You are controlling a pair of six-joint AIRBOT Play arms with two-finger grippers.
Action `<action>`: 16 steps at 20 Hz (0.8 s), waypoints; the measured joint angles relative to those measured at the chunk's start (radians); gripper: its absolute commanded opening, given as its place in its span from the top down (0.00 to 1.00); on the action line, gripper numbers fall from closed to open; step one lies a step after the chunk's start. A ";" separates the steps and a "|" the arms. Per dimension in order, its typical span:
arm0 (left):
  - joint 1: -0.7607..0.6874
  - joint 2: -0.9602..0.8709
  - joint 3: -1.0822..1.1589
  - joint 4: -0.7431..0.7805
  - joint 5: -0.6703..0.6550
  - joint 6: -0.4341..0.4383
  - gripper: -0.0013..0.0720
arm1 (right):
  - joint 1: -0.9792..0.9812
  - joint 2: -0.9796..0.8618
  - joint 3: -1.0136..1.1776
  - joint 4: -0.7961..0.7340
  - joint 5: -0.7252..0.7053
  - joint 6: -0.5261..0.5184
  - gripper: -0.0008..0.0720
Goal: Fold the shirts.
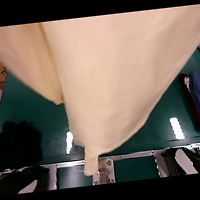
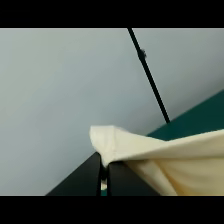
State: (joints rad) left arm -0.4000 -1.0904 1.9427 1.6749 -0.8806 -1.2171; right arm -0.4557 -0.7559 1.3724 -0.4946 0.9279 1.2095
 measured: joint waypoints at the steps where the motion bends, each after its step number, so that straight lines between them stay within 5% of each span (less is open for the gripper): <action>1: 0.001 -0.068 -0.007 0.001 0.018 -0.016 0.95 | 0.000 -0.017 -0.056 -0.002 -0.011 -0.016 0.97; 5: 0.036 -0.356 -0.021 -0.072 0.103 -0.105 0.95 | 0.002 -0.160 -0.232 -0.002 -0.065 -0.089 0.97; 11: 0.064 -0.679 -0.025 -0.377 0.226 -0.148 0.95 | 0.026 -0.516 -0.301 0.061 -0.138 -0.193 0.96; 12: 0.066 -0.710 -0.025 -0.418 0.232 -0.146 0.95 | 0.034 -0.573 -0.301 0.077 -0.144 -0.207 0.95; 13: 0.069 -0.734 -0.025 -0.454 0.231 -0.146 0.95 | 0.042 -0.624 -0.302 0.087 -0.149 -0.219 0.82; 14: 0.073 -0.756 -0.024 -0.481 0.221 -0.146 0.81 | 0.045 -0.662 -0.302 0.095 -0.150 -0.227 0.71; 15: 0.081 -0.772 -0.024 -0.500 0.192 -0.146 0.38 | 0.048 -0.693 -0.302 0.101 -0.151 -0.232 0.66; 16: 0.091 -0.780 -0.018 -0.515 0.161 -0.146 0.23 | 0.046 -0.713 -0.301 0.106 -0.150 -0.237 0.66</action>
State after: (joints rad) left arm -0.3092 -1.8702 1.9244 1.1595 -0.7197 -1.3632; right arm -0.4099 -1.4689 1.0714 -0.3889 0.7784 0.9726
